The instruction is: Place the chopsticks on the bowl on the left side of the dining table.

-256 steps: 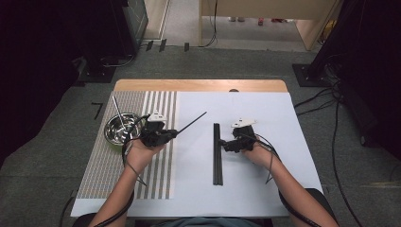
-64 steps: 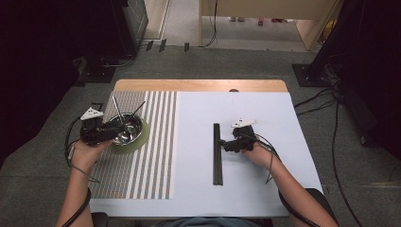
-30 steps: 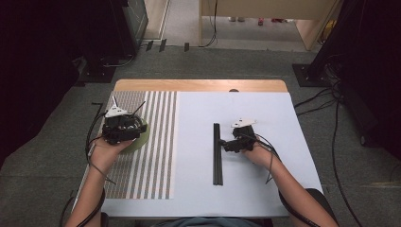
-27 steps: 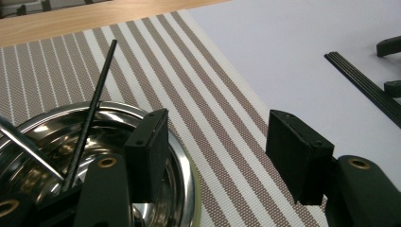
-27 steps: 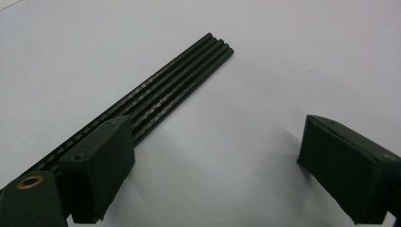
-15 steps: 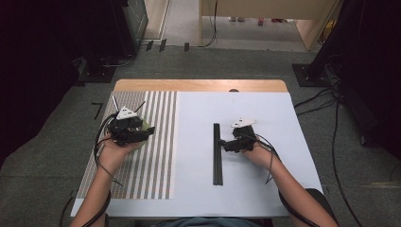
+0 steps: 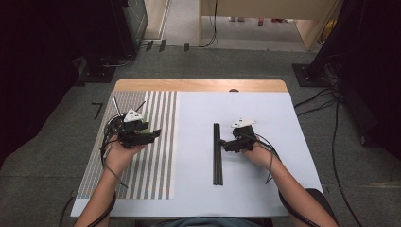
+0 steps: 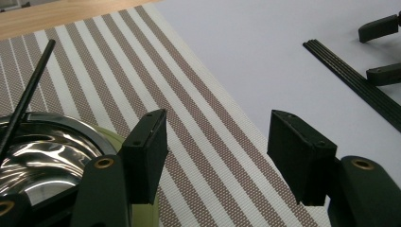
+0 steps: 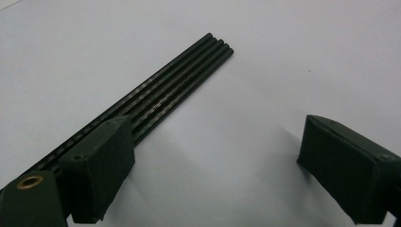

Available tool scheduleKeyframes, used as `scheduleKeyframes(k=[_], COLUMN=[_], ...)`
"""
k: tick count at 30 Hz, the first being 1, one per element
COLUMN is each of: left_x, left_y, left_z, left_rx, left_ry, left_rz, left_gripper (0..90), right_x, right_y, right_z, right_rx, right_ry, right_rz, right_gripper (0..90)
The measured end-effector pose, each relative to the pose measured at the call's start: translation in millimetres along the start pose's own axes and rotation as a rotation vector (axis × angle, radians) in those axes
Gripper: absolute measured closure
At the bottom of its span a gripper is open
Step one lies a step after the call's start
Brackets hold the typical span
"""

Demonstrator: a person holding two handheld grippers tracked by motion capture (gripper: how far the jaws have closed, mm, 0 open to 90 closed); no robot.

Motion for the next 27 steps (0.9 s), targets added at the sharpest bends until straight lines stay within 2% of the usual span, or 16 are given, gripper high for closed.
scheduleKeyframes(k=[2, 6, 8, 11, 24, 27], left_x=[2.0, 7.6, 10.1, 11.9, 19.5, 20.9], left_y=[2.5, 11.3, 16.0, 20.5, 32.8, 36.1], left_z=[0.4, 1.0, 1.0, 1.0, 0.6, 0.2], left_rx=[0.010, 0.007, 0.028, 0.033, 0.040, 0.033], left_ry=[-0.001, -0.001, -0.004, -0.006, 0.009, 0.011], left_rz=[0.001, 0.034, 0.041, 0.049, 0.054, 0.067], left_gripper=[39.0, 38.1, 37.9, 37.9, 37.7, 37.6], right_x=[0.0, 0.0, 0.0, 0.0, 0.1, 0.1], right_y=[0.0, 0.0, 0.0, 0.0, -0.1, 0.0], right_z=[0.0, 0.0, 0.0, 0.0, 0.0, 0.0], right_rx=[0.000, -0.001, 0.000, -0.001, 0.000, 0.000], right_ry=[0.000, 0.000, 0.000, 0.000, 0.001, 0.001], right_rz=[0.000, 0.000, 0.000, 0.000, 0.000, 0.000], right_gripper=[11.0, 11.0, 10.9, 11.0, 11.0, 10.9])
Point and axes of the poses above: each handheld gripper's, and its own axes: x roughly forward along the jaws, z roughly out of its underside, y roughly to its right, the point moved 7 cm from there along x, roughly forward along the jaws, and after that the axes turned 14 degrees about y, right-handed, at the moved point
